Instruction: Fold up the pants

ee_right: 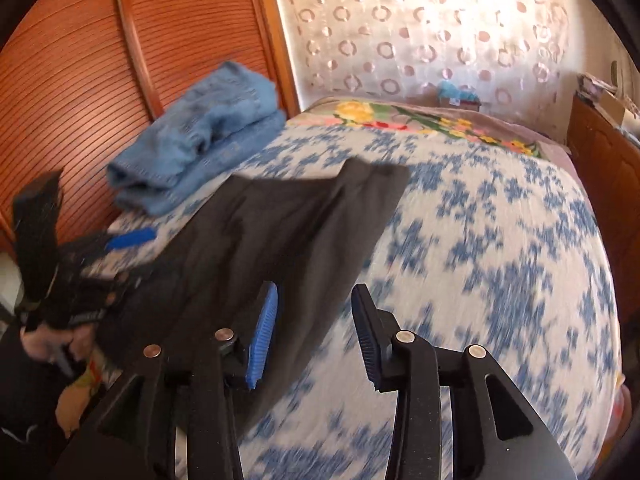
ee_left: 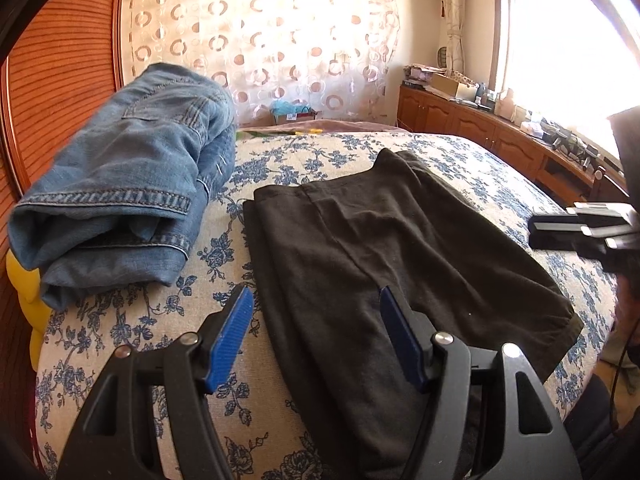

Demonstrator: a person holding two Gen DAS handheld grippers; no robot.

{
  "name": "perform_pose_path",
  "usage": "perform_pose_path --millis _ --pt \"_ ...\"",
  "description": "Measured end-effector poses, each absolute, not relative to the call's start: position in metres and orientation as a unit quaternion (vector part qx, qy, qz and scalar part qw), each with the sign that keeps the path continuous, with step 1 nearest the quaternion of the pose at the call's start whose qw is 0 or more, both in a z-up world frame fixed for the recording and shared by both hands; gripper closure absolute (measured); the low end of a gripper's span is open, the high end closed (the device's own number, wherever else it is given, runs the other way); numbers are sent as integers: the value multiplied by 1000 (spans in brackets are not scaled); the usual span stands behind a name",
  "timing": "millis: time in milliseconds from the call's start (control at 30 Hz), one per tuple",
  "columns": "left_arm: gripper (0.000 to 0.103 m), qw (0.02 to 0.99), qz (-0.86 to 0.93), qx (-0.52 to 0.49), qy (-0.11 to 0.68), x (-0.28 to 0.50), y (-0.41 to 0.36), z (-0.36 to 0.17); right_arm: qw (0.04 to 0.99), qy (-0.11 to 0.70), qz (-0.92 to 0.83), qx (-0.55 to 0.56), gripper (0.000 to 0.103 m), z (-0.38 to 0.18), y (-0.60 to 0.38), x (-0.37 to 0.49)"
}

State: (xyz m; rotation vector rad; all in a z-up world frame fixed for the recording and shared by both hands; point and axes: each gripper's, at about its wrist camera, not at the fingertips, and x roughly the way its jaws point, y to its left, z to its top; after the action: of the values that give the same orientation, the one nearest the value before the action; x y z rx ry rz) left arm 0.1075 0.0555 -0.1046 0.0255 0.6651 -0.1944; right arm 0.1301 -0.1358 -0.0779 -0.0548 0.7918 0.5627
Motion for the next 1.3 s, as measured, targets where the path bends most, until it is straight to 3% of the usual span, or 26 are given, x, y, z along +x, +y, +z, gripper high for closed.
perform_pose_path --millis 467,800,1167,1300 --pt "38 930 -81 -9 358 58 62 -106 884 377 274 -34 65 -94 -123 77" --pt "70 926 -118 -16 359 32 52 -100 885 379 269 -20 65 -99 -126 68" --pt "71 914 -116 -9 388 29 44 -111 882 386 269 -28 65 -105 -120 61" --pt "83 916 -127 -3 380 24 40 -107 880 391 267 -31 65 -110 -119 61"
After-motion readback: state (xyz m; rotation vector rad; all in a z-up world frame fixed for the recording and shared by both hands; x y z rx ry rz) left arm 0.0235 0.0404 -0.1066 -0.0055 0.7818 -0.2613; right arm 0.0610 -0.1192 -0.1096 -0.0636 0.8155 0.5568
